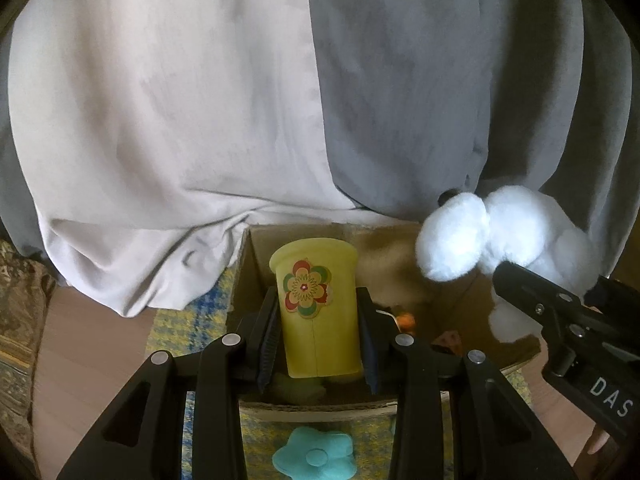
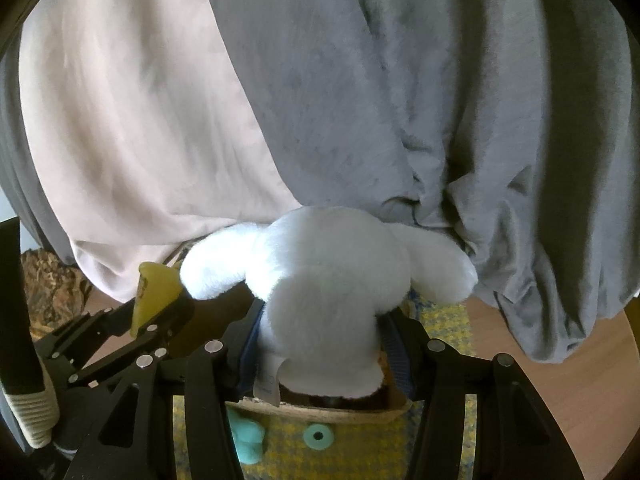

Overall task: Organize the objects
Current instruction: 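Open the left gripper over the box while the right gripper releases the bunny inside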

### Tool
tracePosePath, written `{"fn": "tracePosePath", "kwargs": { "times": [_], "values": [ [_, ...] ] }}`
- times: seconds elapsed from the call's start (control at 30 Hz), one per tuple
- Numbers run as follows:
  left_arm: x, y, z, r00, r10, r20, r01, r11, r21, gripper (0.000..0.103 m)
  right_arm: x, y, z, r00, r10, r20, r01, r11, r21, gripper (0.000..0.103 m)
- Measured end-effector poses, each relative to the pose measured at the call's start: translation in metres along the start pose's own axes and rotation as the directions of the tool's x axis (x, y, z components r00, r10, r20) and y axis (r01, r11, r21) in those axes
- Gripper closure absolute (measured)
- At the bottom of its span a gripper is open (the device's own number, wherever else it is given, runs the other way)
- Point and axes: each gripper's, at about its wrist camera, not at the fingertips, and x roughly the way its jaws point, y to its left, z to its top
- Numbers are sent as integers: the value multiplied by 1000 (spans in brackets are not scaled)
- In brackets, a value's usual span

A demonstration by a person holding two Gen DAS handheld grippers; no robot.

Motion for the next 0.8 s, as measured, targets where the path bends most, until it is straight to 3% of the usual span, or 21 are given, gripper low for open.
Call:
{"fn": "tracePosePath", "kwargs": {
  "times": [0.07,0.13,0.2,0.23,0.27,0.37,0.6,0.8],
  "values": [
    [1,0,-1,1000,12,0,-12,1000,2,64,1,1,1,1000,2,0,-2,1000,-10,44],
    [-1,0,-1,1000,18,6,-18,1000,-1,43,3,0,1,1000,-1,4,1,1000,-11,41],
    [-4,1,-1,999,41,24,-41,999,-8,31,3,-3,1,1000,-9,2,9,1000,0,36],
    [-6,0,-1,998,52,29,-52,999,-10,26,2,-5,1,1000,-12,7,12,1000,12,27],
    [-7,0,-1,998,58,31,-58,998,-11,24,0,-7,1,1000,-19,16,19,1000,22,20],
    [-13,0,-3,996,84,44,-83,996,-12,19,-4,-12,2,999,-22,29,21,999,38,14],
    [-26,0,-8,992,110,58,-109,994,-24,8,-15,-11,-4,999,-30,33,29,999,43,12],
    [-38,1,-20,990,128,57,-126,991,-38,7,-27,-10,-14,999,-28,39,26,999,44,12]
  ]
}}
